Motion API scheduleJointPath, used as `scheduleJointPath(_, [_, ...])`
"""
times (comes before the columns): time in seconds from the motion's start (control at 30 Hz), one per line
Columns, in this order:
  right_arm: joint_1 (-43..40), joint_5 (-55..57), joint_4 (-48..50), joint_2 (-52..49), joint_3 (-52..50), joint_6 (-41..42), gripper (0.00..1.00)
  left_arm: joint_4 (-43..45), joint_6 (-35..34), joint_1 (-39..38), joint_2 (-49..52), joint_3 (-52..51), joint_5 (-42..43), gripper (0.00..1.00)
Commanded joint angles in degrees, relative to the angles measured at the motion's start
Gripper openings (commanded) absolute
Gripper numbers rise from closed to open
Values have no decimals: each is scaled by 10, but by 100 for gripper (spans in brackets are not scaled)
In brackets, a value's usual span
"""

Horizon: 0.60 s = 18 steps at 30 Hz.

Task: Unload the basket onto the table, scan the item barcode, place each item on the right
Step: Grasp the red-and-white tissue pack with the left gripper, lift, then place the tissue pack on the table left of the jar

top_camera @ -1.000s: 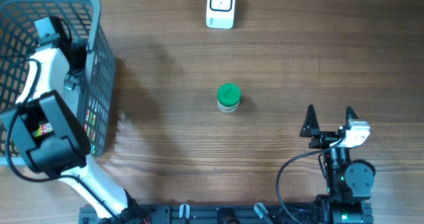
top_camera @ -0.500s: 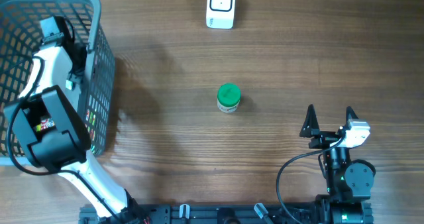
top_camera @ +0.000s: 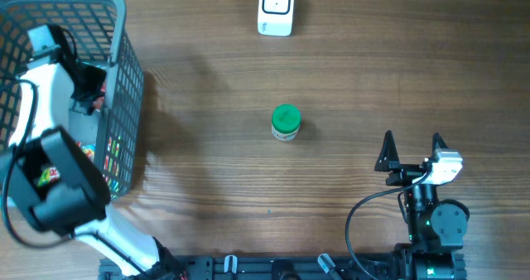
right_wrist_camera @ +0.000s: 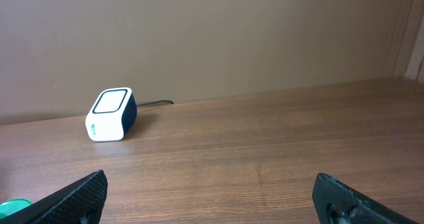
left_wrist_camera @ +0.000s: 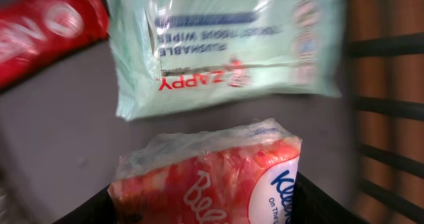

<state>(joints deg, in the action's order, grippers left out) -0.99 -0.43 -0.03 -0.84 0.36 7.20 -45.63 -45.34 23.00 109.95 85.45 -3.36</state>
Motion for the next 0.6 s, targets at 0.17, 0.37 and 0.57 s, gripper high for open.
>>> scheduleJointPath(0.17, [3,-9,2,3,-1,-8,100,-51,-1,5,-245,1,28,61])
scheduleJointPath(0.37, [3,-9,2,3,-1,-8,100,-66,-1,-37,-395,1,152,61])
scheduleJointPath(0.57, [3,-9,2,3,-1,-8,100,-94,-2,-213,-429,1,147,62])
